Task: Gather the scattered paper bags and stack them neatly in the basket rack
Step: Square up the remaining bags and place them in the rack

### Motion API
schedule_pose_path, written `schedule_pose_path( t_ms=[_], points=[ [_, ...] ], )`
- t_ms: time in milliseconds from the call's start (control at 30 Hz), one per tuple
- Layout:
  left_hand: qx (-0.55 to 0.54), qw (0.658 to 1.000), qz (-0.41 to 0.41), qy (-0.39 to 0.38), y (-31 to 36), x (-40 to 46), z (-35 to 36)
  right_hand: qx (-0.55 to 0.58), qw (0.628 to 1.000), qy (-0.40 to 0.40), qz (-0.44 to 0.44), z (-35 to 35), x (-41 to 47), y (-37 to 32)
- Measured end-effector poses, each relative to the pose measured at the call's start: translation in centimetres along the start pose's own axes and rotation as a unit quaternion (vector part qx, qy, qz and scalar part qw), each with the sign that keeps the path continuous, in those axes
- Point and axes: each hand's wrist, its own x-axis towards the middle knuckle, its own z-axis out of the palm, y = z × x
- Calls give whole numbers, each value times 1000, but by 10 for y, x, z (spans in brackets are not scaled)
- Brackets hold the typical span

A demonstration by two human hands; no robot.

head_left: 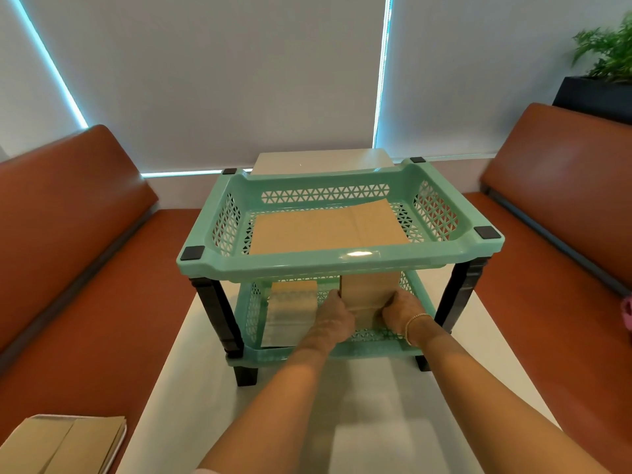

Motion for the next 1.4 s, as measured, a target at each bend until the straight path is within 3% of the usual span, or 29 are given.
schedule_pose_path(
  t_ms=[200,300,833,1400],
  points=[
    [22,998,-19,-61,5,-9,-14,-20,999,-50,6,-13,-11,-10],
    [53,995,-53,-60,7,-8,-18,-31,997,-66,3,-20,-16,-11],
    [161,983,-56,-67,12,-11,-6,-62,993,-100,32,-15,-16,-7],
    [167,985,-51,0,14,-9,-5,-103,988,-113,35,-10,-10,-12]
  ],
)
